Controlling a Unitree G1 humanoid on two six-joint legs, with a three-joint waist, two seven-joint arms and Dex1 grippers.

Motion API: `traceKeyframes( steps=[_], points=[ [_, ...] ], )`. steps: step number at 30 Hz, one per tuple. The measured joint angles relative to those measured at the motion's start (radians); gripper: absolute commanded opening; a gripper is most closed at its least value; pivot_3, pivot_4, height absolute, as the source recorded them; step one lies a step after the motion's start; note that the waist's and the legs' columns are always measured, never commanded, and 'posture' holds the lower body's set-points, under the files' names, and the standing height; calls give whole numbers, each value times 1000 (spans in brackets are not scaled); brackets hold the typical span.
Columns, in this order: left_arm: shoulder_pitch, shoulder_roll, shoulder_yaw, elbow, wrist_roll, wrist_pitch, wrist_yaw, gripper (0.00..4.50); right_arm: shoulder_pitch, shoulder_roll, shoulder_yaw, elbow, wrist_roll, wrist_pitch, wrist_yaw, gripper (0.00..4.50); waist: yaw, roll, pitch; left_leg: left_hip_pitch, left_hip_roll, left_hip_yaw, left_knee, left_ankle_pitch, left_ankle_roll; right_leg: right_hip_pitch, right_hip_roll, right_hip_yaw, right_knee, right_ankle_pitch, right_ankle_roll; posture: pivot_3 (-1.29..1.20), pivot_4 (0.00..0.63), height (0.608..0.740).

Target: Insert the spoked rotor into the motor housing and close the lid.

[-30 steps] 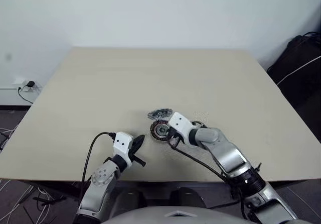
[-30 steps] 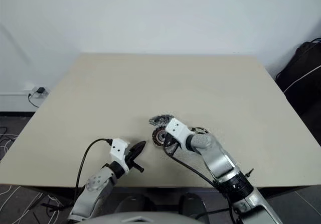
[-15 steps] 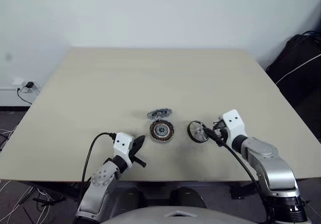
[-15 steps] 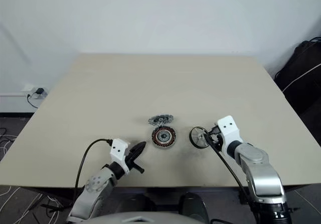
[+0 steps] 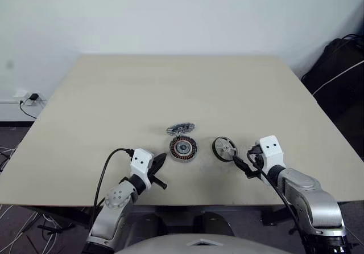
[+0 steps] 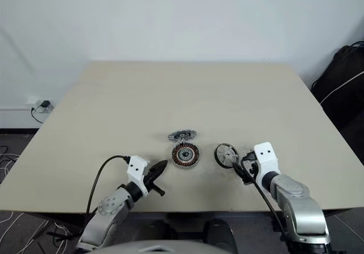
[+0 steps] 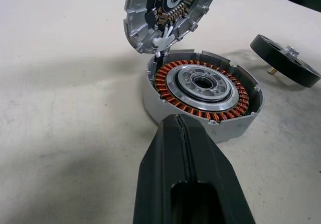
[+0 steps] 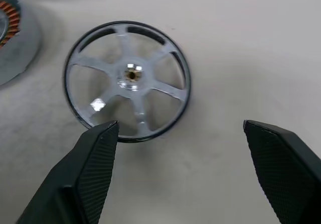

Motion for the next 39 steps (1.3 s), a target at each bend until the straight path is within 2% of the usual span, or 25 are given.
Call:
traceKeyframes(
  steps=[5, 17, 27, 39],
  points=[
    [1, 1, 2, 0, 0, -2, 2, 0, -59, -31, 63, 2, -12, -5, 2, 1996, 1, 0, 0, 0, 0, 0, 0, 0, 0, 0, 0, 0, 0, 0, 0, 0, 0, 740],
    [33, -2, 12, 0, 0, -11, 21, 0, -147, -72, 125, 91, -30, -18, 28, 1996, 2, -1, 0, 0, 0, 0, 1, 0, 0, 0, 0, 0, 0, 0, 0, 0, 0, 740],
    [42, -2, 12, 0, 0, -15, 34, 0, -134, -84, 172, 110, -38, -34, 48, 1996, 2, -1, 0, 0, 0, 0, 1, 0, 0, 0, 0, 0, 0, 0, 0, 0, 0, 740],
    [40, -2, 12, 0, 0, -16, 37, 0, -108, -102, 168, 114, -35, -40, 52, 1996, 2, -1, 0, 0, 0, 0, 2, 0, 0, 1, 0, 0, 0, 0, 1, 0, 0, 740]
  ],
)
